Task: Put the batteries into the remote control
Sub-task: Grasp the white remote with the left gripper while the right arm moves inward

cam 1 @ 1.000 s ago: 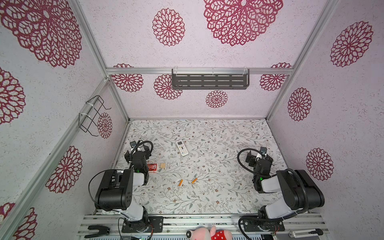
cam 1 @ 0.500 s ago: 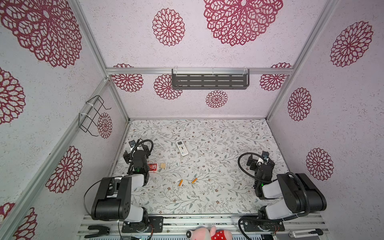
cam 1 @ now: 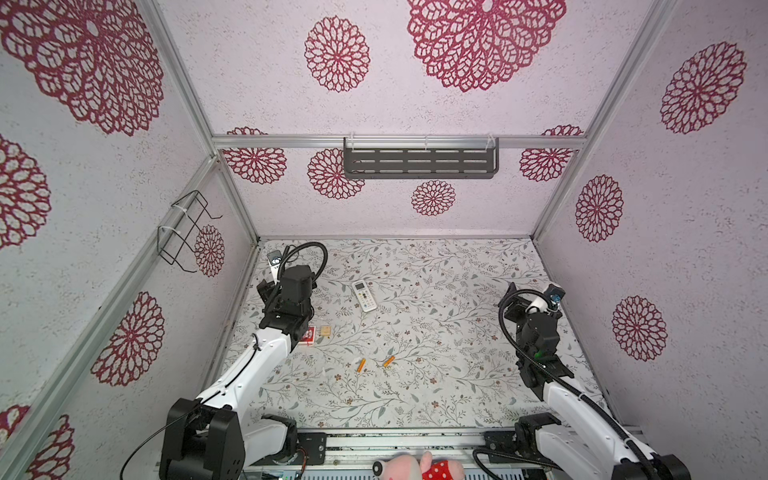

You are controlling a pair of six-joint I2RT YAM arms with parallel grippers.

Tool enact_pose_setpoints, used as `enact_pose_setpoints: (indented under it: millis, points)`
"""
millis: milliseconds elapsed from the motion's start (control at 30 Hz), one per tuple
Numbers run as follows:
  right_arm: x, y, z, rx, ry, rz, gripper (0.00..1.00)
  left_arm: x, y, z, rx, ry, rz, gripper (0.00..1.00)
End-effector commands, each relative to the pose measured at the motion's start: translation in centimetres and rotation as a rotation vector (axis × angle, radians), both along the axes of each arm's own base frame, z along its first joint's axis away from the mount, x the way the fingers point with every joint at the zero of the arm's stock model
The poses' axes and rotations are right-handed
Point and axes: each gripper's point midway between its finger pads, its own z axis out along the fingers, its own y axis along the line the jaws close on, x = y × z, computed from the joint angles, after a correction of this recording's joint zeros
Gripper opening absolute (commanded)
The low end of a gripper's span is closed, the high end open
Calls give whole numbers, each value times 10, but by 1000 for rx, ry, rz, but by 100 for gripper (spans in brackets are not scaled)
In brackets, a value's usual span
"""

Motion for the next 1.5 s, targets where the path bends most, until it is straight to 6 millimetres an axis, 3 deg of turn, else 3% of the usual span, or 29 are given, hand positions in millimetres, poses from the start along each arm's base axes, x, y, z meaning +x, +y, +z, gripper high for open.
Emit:
enact_pose_setpoints:
  millis: [0, 133, 233, 367, 500, 633, 900, 1467]
  points:
    - [-8, 29, -33, 49, 193, 91, 99, -5, -47, -60, -228, 232, -190, 97]
    - [-2, 81, -35, 96, 248, 271, 99, 16, -113, -73, -315, 331, -390, 97]
    - [0, 118, -40, 82, 298, 372, 99, 25, -140, -79, -304, 380, -421, 97]
    - [-2, 164, -45, 12, 351, 497, 99, 38, -154, -101, -330, 454, -412, 97]
    - [-19, 219, -41, -114, 308, 674, 99, 53, -164, -124, -370, 512, -390, 97]
    - [-32, 249, -51, -209, 323, 760, 99, 69, -171, -146, -382, 578, -349, 97]
    - [-50, 266, -50, -175, 286, 830, 99, 94, -174, -195, -364, 653, -272, 100]
    - [-51, 263, -65, -155, 330, 807, 99, 105, -184, -235, -376, 686, -220, 87]
